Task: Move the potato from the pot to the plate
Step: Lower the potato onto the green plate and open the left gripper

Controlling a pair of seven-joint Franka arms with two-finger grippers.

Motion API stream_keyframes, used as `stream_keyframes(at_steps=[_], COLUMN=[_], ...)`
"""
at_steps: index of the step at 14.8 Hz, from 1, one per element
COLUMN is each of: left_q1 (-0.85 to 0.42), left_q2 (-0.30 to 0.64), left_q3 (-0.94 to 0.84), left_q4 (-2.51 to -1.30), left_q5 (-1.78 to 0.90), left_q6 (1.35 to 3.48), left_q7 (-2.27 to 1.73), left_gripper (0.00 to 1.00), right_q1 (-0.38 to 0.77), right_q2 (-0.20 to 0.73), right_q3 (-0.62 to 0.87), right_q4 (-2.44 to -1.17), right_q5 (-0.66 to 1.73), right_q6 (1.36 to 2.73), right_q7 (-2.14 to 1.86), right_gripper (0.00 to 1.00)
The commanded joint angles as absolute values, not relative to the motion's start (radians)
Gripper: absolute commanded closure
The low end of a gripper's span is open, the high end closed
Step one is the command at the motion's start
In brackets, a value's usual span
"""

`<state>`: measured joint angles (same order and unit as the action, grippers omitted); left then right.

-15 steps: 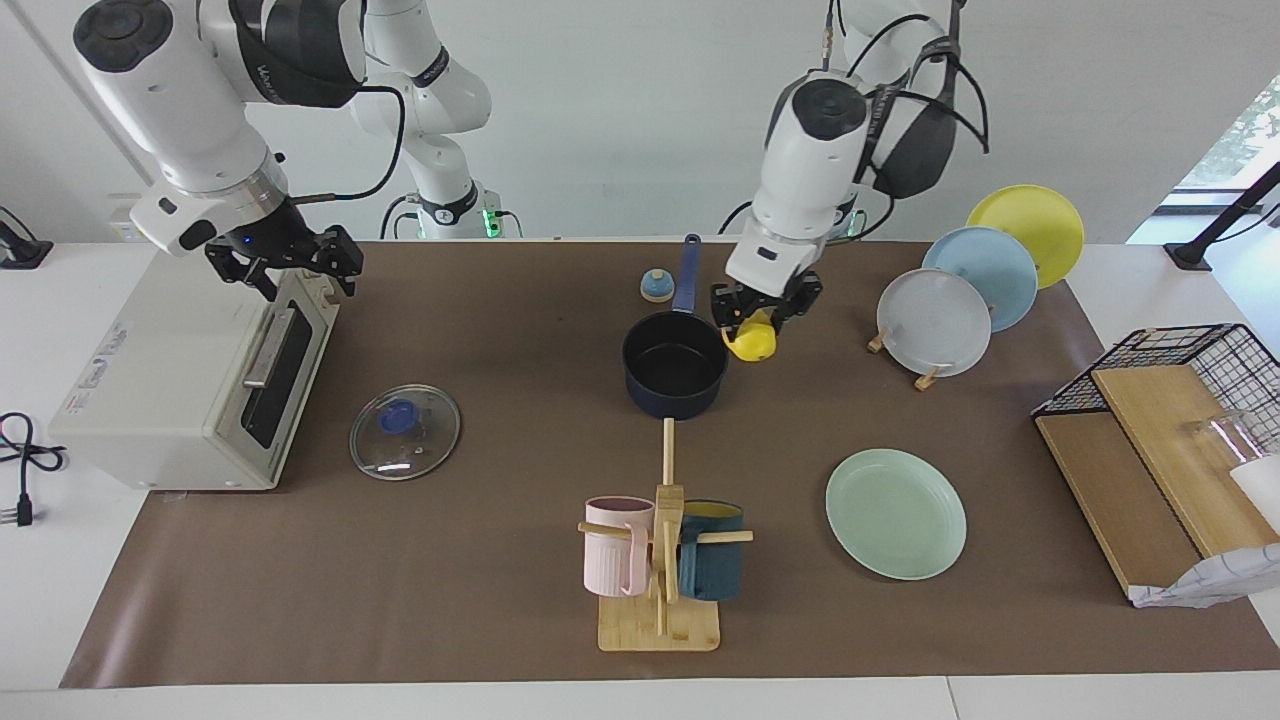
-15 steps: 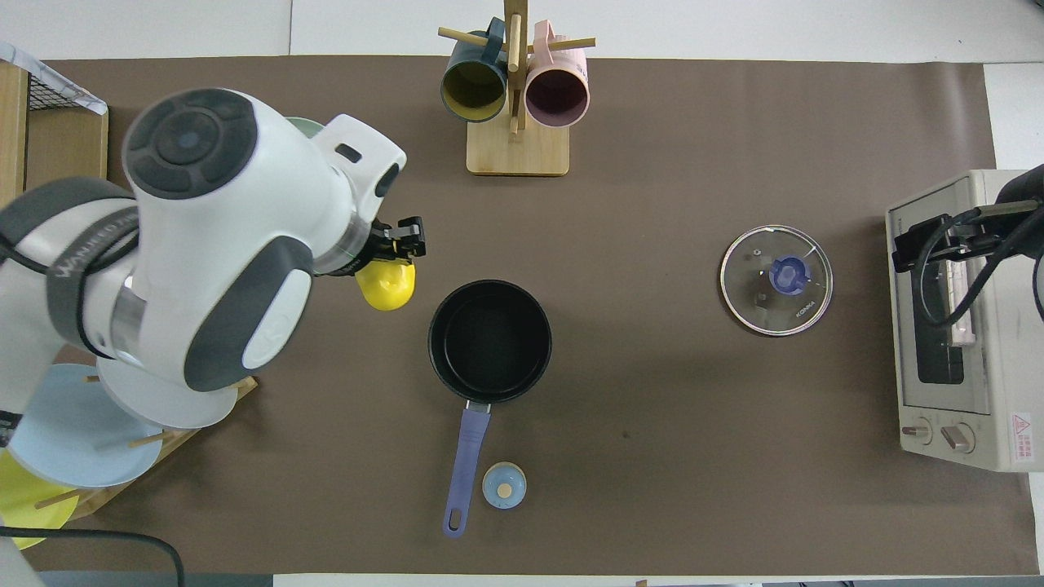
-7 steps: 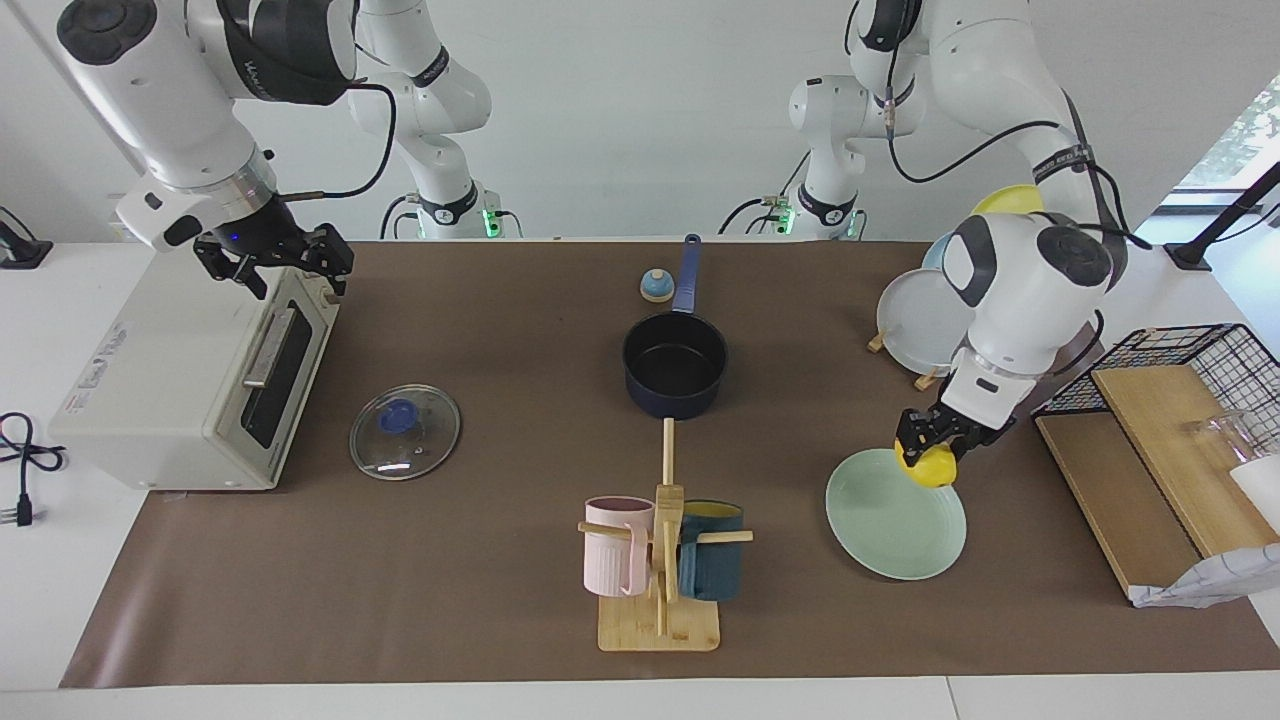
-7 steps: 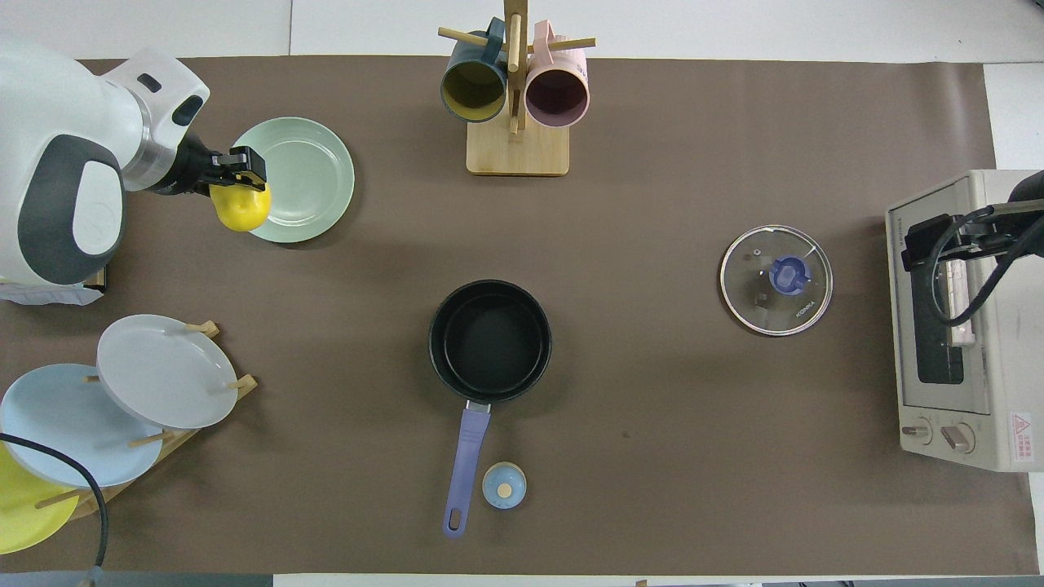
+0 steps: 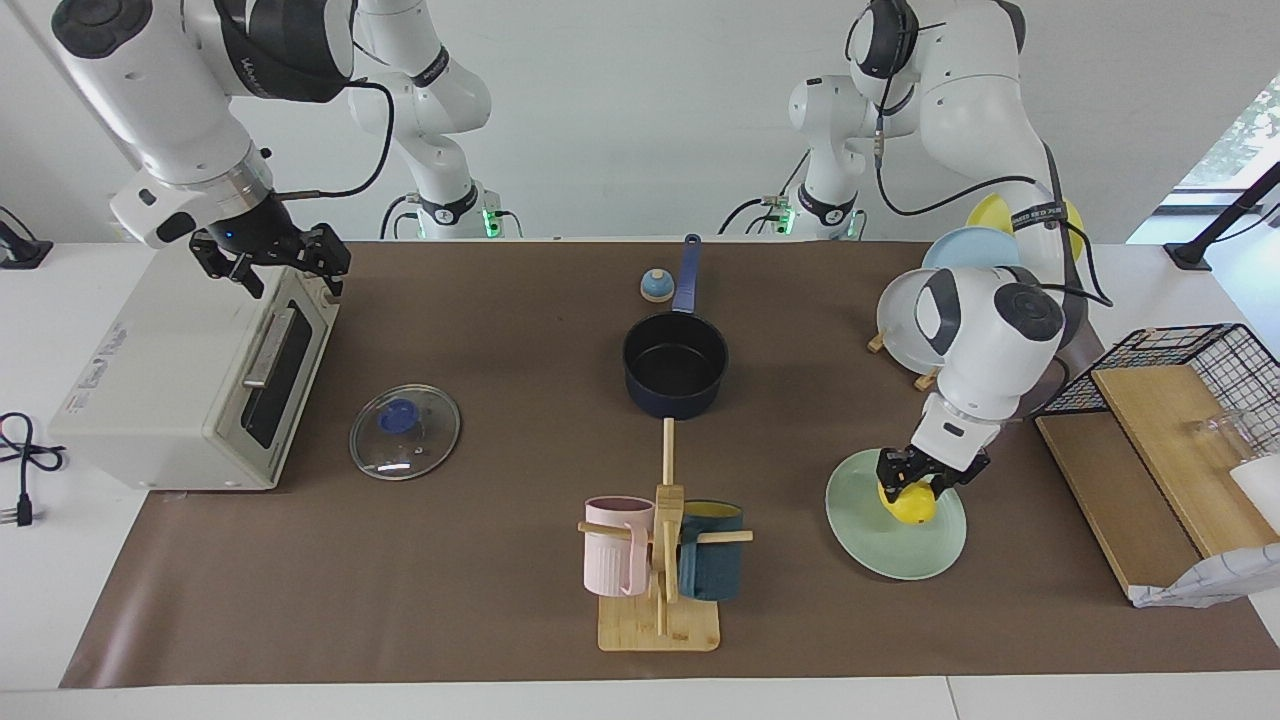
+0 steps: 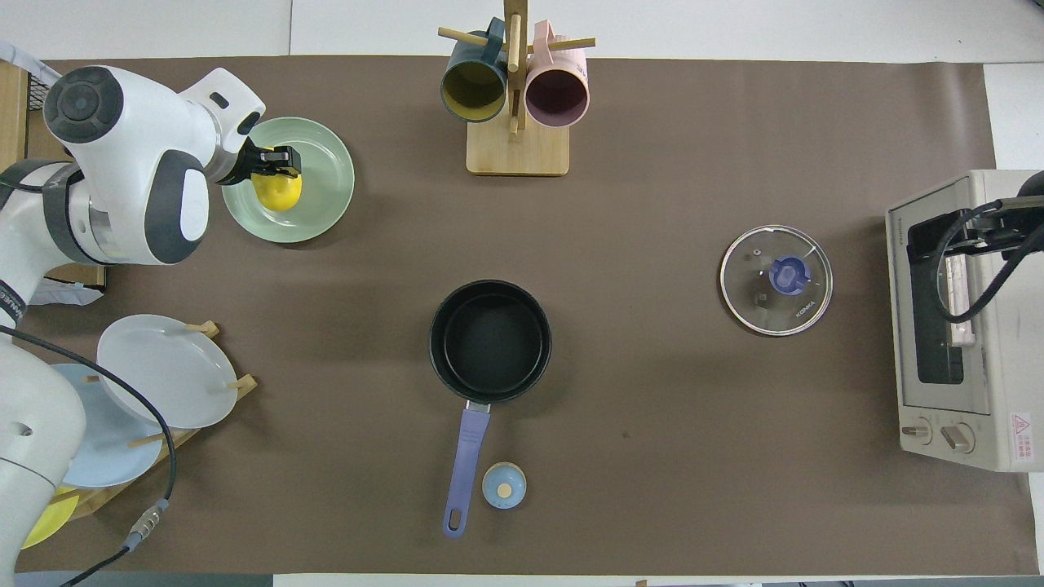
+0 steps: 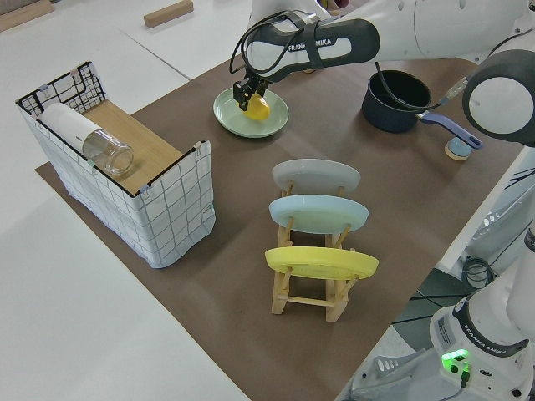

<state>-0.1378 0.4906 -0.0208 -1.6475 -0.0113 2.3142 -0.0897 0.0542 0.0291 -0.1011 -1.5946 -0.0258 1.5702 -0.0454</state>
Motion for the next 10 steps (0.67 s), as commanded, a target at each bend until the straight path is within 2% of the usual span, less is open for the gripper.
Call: stream_keyframes(at_steps=[1, 2, 3, 4, 5, 7, 10], left_q1=[-0.143, -0.143, -0.143, -0.143, -0.143, -0.141, -0.13], left_q2=[0.486, 0.485, 0.485, 0.485, 0.485, 0.474, 0.404], left_q3=[-0.018, -0.018, -0.018, -0.018, -0.018, -0.018, -0.02], left_q4=[-1.703, -1.704, -1.706, -1.707, -1.704, -1.689, -1.634], left_q5=[0.012, 0.015, 0.018, 0.018, 0.018, 0.018, 0.005], left_q6=[2.388, 2.388, 2.388, 2.387, 2.379, 2.359, 2.197], left_q7=[-0.072, -0.063, -0.055, -0.052, -0.051, -0.043, -0.044], left_gripper=[0.92, 0.8, 0.55, 0.22, 0.0, 0.0, 0.0], right_q1=[0.043, 0.046, 0.052, 0.054, 0.054, 0.052, 0.049], right_q2=[0.02, 0.005, -0.003, -0.003, -0.003, -0.005, -0.005], right_q3=[-0.1, -0.101, -0.098, -0.098, -0.098, -0.098, -0.098], right_q4=[-1.595, -1.6, -1.606, -1.608, -1.609, -1.609, -1.609], right_q5=[-0.002, -0.003, -0.003, -0.003, -0.003, -0.003, -0.003], right_q6=[1.583, 1.583, 1.583, 1.579, 1.569, 1.568, 1.568], right_q7=[-0.025, -0.025, -0.025, -0.028, -0.029, -0.029, -0.028], right_gripper=[0.0, 0.0, 0.0, 0.0, 0.0, 0.0, 0.0])
